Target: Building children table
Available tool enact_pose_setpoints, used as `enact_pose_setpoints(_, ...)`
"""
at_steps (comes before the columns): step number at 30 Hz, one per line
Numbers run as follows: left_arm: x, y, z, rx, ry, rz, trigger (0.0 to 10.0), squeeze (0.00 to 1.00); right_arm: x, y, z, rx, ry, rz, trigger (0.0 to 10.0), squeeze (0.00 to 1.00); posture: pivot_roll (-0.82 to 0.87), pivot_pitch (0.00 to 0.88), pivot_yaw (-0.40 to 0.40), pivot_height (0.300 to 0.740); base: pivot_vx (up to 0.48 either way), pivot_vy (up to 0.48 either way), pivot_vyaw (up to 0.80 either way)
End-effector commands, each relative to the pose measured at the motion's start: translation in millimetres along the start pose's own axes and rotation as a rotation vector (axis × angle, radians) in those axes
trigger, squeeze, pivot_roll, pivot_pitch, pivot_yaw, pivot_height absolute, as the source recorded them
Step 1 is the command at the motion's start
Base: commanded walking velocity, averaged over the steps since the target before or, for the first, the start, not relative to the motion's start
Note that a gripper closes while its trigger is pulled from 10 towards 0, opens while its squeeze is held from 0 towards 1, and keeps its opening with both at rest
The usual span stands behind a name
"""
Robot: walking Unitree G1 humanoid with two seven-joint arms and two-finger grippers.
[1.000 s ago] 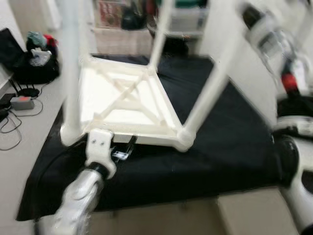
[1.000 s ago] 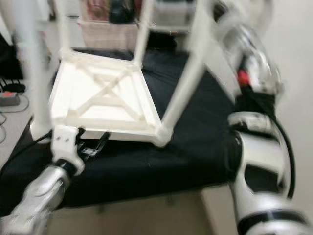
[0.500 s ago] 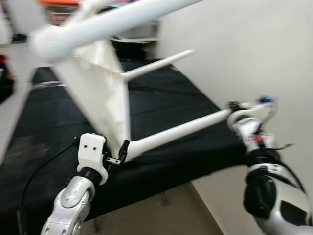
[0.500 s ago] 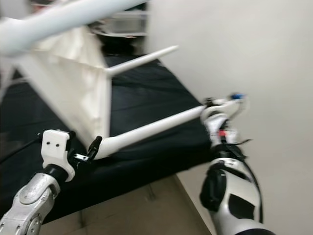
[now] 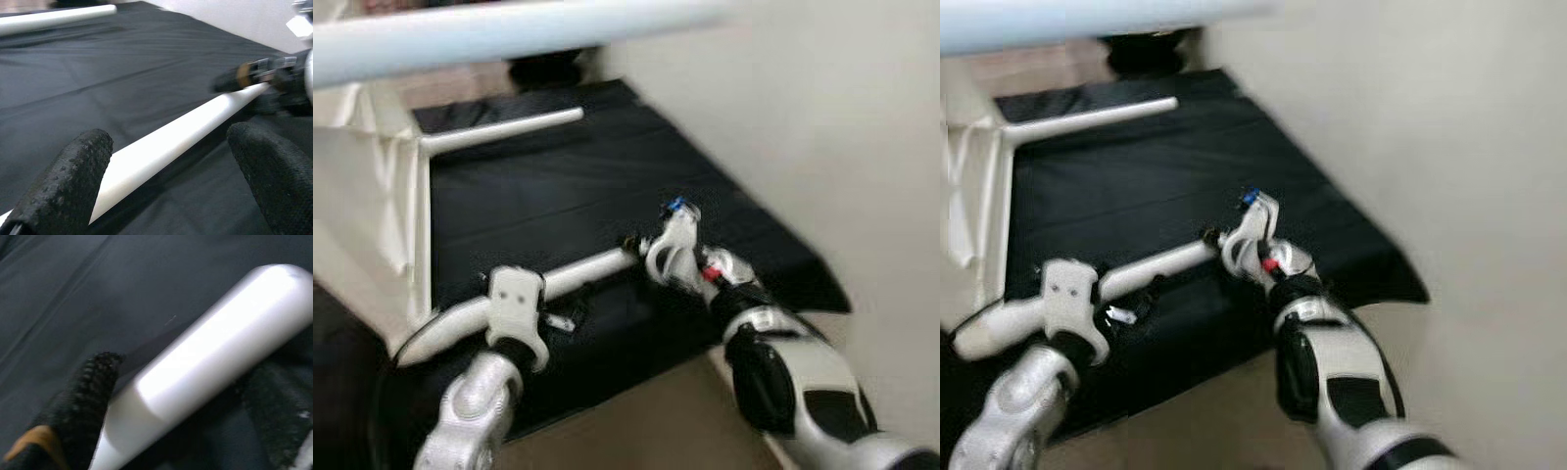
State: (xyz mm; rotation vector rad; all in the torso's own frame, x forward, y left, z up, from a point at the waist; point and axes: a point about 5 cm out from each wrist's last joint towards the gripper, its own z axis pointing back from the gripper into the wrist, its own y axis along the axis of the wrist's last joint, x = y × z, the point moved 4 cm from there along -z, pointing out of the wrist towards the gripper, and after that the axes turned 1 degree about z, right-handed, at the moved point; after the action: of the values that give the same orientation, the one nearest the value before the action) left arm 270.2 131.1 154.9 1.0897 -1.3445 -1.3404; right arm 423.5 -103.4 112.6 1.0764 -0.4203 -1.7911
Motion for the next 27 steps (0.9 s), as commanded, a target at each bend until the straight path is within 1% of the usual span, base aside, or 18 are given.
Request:
enact_pose_setpoints(1, 2.9, -1.0, 0.0, -0.01, -0.002, 0.005, 10.0, 0.0, 40.1, -12.1, 0.1, -0.047, -0.127, 0.017, 10.0, 1.0, -0.04, 0.085, -0.1, 0.74, 0.0, 0.0, 0.0)
enact_pose_setpoints(2, 2.8, -0.5, -0.6, -0.009, -0.001, 0.007, 10.0, 0.0, 57.5, 1.3, 5.4, -0.02, -0.157, 0.029, 10.0, 1.0, -0.04, 0.084, -0.103, 0.74, 0.0, 0.0, 0.0)
enact_pose_setpoints(8, 1.3, 0.0, -2.1, -0.008, 0.003, 0.007, 10.0, 0.0, 71.8, 38.1, 22.6, 0.075, -0.117, 0.03, 10.0, 1.0, -0.05, 0.078, -0.101, 0.74, 0.0, 0.0, 0.0)
enact_pose_setpoints(10, -0.3, -0.2, -3.1, -0.009, 0.003, 0.007, 10.0, 0.0, 83.4, 53.5, 37.8, 0.133, -0.06, 0.014, 10.0, 1.0, -0.06, 0.074, -0.096, 0.74, 0.0, 0.0, 0.0)
enact_pose_setpoints(13, -0.9, -0.2, -3.5, -0.01, 0.004, 0.007, 10.0, 0.0, 87.3, 58.0, 44.2, 0.151, -0.037, 0.01, 10.0, 1.0, -0.06, 0.074, -0.096, 0.74, 0.0, 0.0, 0.0)
enact_pose_setpoints(14, -1.0, -0.4, -3.7, -0.011, 0.003, 0.006, 10.0, 0.0, 92.3, 66.5, 50.1, 0.196, -0.046, 0.021, 10.0, 1.0, -0.07, 0.071, -0.091, 0.74, 0.0, 0.0, 0.0)
enact_pose_setpoints(15, -2.3, -1.7, -4.5, -0.013, 0.003, 0.003, 10.0, 0.0, 99.1, 118.6, 85.8, 0.506, -0.038, 0.162, 10.0, 1.0, -0.07, 0.062, -0.089, 0.74, 0.0, 0.0, 0.0)
enact_pose_setpoints(16, -2.3, -1.7, -4.5, -0.013, 0.003, 0.003, 10.0, 0.0, 99.1, 118.6, 85.8, 0.506, -0.038, 0.162, 10.0, 1.0, -0.07, 0.062, -0.089, 0.74, 0.0, 0.0, 0.0)
enact_pose_setpoints(18, -3.3, -2.3, -4.9, -0.014, 0.002, 0.001, 10.0, 0.0, 75.4, 152.0, 125.2, 0.744, 0.149, 0.206, 10.0, 1.0, -0.07, 0.055, -0.087, 0.74, 0.0, 0.0, 0.0)
enact_pose_setpoints(19, -3.3, -2.3, -4.9, -0.014, 0.002, 0.001, 10.0, 0.0, 75.4, 152.0, 125.2, 0.744, 0.149, 0.206, 10.0, 1.0, -0.07, 0.055, -0.087, 0.74, 0.0, 0.0, 0.0)
enact_pose_setpoints(20, -3.8, -2.6, -5.4, -0.013, 0.001, -0.001, 10.0, 0.0, 50.0, 159.0, 146.2, 0.804, 0.318, 0.274, 10.0, 0.52, -0.08, 0.044, -0.079, 0.74, 0.0, 0.0, 0.0)
enact_pose_setpoints(21, -4.4, -2.4, -6.0, -0.011, -0.001, -0.004, 10.0, 0.0, 10.8, 152.1, 177.6, 0.82, 0.564, 0.531, 10.0, 0.0, -0.08, 0.039, -0.071, 0.74, 0.0, 0.0, 0.0)
enact_pose_setpoints(22, -4.4, -2.4, -6.0, -0.011, -0.001, -0.004, 10.0, 0.0, 10.8, 152.1, 177.6, 0.82, 0.564, 0.531, 10.0, 0.0, -0.08, 0.039, -0.071, 0.74, 0.0, 0.0, 0.0)
enact_pose_setpoints(23, -4.5, -1.9, -7.0, -0.008, -0.005, -0.008, 10.0, 0.0, -15.6, 133.9, 199.7, 0.771, 0.722, 0.811, 10.0, 0.0, -0.09, 0.03, -0.062, 0.74, 0.0, 0.0, 0.0)
enact_pose_setpoints(24, -4.4, -1.6, -7.7, -0.006, -0.008, -0.011, 10.0, 0.0, -29.0, 115.9, 211.1, 0.706, 0.818, 0.993, 10.0, 0.0, -0.09, 0.03, -0.062, 0.74, 0.0, 0.0, 0.0)
enact_pose_setpoints(25, -4.7, -1.0, -8.6, -0.002, -0.01, -0.014, 10.0, 0.0, -37.7, 101.2, 219.2, 0.638, 0.887, 1.131, 10.0, 0.0, -0.09, 0.026, -0.057, 0.74, 0.0, 0.0, 0.0)
enact_pose_setpoints(26, -5.0, -0.7, -9.2, 0.0, -0.01, -0.015, 10.0, 0.0, -41.0, 95.5, 223.1, 0.608, 0.913, 1.188, 10.0, 0.0, -0.09, 0.026, -0.057, 0.74, 0.0, 0.0, 0.0)
enact_pose_setpoints(27, -5.6, 1.3, -9.5, 0.013, -0.008, -0.022, 10.0, 0.0, -46.2, 91.5, 220.7, 0.59, 0.881, 1.326, 10.0, 0.0, -0.09, 0.018, -0.055, 0.74, 0.0, 0.0, 0.0)
